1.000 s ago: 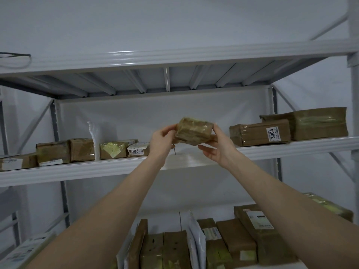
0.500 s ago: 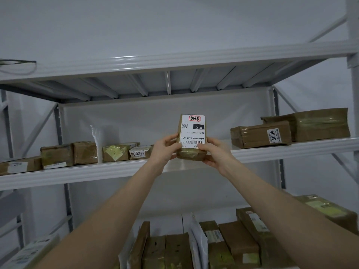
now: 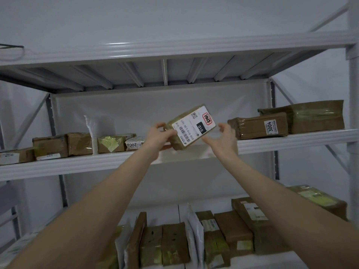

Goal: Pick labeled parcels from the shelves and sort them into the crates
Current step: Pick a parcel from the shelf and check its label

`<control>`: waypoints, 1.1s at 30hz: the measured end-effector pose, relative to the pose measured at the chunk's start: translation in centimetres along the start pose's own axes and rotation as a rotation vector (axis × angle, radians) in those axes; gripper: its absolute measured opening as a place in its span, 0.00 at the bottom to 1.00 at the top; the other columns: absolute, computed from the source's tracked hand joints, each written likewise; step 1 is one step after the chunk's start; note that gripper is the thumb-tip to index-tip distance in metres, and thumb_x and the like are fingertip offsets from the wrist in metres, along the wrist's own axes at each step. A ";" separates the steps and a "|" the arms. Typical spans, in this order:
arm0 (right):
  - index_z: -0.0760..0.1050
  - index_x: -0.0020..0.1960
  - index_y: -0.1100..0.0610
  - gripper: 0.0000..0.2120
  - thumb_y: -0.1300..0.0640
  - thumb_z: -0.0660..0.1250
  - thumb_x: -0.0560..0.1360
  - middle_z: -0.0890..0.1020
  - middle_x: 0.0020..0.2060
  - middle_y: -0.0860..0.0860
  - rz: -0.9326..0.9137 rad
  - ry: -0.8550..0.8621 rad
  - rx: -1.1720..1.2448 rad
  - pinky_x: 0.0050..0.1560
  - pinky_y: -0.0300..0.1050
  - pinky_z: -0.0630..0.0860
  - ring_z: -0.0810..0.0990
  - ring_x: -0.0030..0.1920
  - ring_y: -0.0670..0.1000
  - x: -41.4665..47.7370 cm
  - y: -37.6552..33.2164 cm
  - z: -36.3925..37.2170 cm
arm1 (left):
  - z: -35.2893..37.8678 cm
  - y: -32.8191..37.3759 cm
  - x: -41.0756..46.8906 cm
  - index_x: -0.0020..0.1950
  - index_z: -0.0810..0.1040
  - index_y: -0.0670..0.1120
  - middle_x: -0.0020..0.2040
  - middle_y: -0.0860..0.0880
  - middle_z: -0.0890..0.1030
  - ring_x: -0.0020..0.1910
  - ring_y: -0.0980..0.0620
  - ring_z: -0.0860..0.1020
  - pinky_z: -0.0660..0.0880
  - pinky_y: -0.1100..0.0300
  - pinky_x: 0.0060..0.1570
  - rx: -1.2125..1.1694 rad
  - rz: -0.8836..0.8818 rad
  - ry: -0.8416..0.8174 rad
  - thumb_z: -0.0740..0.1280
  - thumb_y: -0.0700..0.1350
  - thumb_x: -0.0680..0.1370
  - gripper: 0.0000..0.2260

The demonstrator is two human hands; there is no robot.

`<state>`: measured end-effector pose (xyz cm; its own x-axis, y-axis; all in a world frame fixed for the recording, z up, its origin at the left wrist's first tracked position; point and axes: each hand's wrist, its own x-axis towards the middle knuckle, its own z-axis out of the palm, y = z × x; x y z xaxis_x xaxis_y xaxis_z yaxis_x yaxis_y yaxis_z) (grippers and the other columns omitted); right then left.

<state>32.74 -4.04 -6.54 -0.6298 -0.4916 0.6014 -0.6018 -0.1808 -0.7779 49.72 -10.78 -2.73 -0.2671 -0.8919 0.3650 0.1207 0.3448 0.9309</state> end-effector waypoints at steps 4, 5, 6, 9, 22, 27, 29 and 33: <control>0.63 0.71 0.52 0.35 0.47 0.73 0.69 0.67 0.69 0.52 -0.267 0.009 -0.315 0.67 0.50 0.65 0.64 0.68 0.55 0.0 -0.9 -0.6 | -0.6 1.3 0.3 0.70 0.65 0.46 0.54 0.45 0.78 0.46 0.50 0.80 0.79 0.59 0.38 0.130 0.119 -0.019 0.70 0.36 0.74 0.26; 0.62 0.72 0.51 0.35 0.47 0.72 0.70 0.67 0.69 0.51 -0.308 -0.035 -0.346 0.68 0.51 0.64 0.63 0.70 0.55 -0.1 -1.1 -0.5 | -0.6 1.4 0.3 0.70 0.65 0.46 0.55 0.45 0.78 0.46 0.50 0.80 0.79 0.59 0.38 0.182 0.144 -0.040 0.69 0.37 0.75 0.25; 0.61 0.73 0.51 0.35 0.48 0.71 0.70 0.67 0.70 0.51 -0.333 -0.087 -0.369 0.69 0.51 0.63 0.62 0.71 0.55 -0.2 -1.3 -0.5 | -0.5 1.5 0.3 0.69 0.66 0.47 0.56 0.45 0.77 0.47 0.49 0.80 0.80 0.57 0.40 0.226 0.160 -0.065 0.69 0.37 0.75 0.24; 0.64 0.72 0.50 0.30 0.52 0.68 0.71 0.74 0.66 0.51 -0.311 -0.276 -0.311 0.65 0.49 0.68 0.69 0.68 0.53 -0.8 -1.3 -0.2 | -0.2 1.6 -0.1 0.65 0.68 0.49 0.56 0.45 0.77 0.48 0.48 0.81 0.81 0.54 0.44 0.336 0.188 -0.135 0.69 0.37 0.74 0.22; 0.72 0.61 0.58 0.18 0.64 0.71 0.73 0.80 0.56 0.56 0.207 -0.492 0.276 0.46 0.46 0.81 0.82 0.50 0.54 -5.5 2.9 1.7 | -1.6 -6.7 -2.8 0.59 0.72 0.46 0.53 0.48 0.76 0.51 0.50 0.77 0.77 0.56 0.50 0.356 0.216 0.166 0.71 0.48 0.74 0.17; 0.69 0.65 0.60 0.20 0.64 0.69 0.75 0.79 0.58 0.57 0.350 -0.500 0.348 0.37 0.40 0.77 0.81 0.50 0.54 -8.0 5.3 3.2 | -2.3 -12.3 -5.9 0.58 0.70 0.44 0.55 0.42 0.78 0.47 0.48 0.79 0.80 0.49 0.50 0.228 -0.073 0.079 0.69 0.44 0.76 0.14; 0.69 0.64 0.59 0.19 0.63 0.69 0.75 0.80 0.57 0.58 0.422 -0.501 0.365 0.36 0.40 0.77 0.82 0.47 0.53 -9.0 6.7 4.2 | -2.5 -14.0 -7.1 0.63 0.69 0.46 0.54 0.43 0.79 0.48 0.48 0.80 0.80 0.50 0.49 0.199 -0.188 -0.034 0.68 0.42 0.77 0.16; 0.70 0.61 0.59 0.16 0.62 0.68 0.75 0.81 0.56 0.58 0.539 -0.530 0.386 0.36 0.40 0.76 0.81 0.45 0.51 -11.1 9.0 6.0 | -3.6 -16.9 -8.5 0.72 0.65 0.50 0.52 0.47 0.81 0.52 0.45 0.81 0.79 0.46 0.53 0.207 -0.268 -0.068 0.68 0.38 0.76 0.26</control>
<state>37.23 -5.30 -21.26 -0.4112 -0.9106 0.0408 -0.0153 -0.0379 -0.9992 53.35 -10.03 -21.64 -0.3273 -0.9395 0.1006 -0.1575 0.1593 0.9746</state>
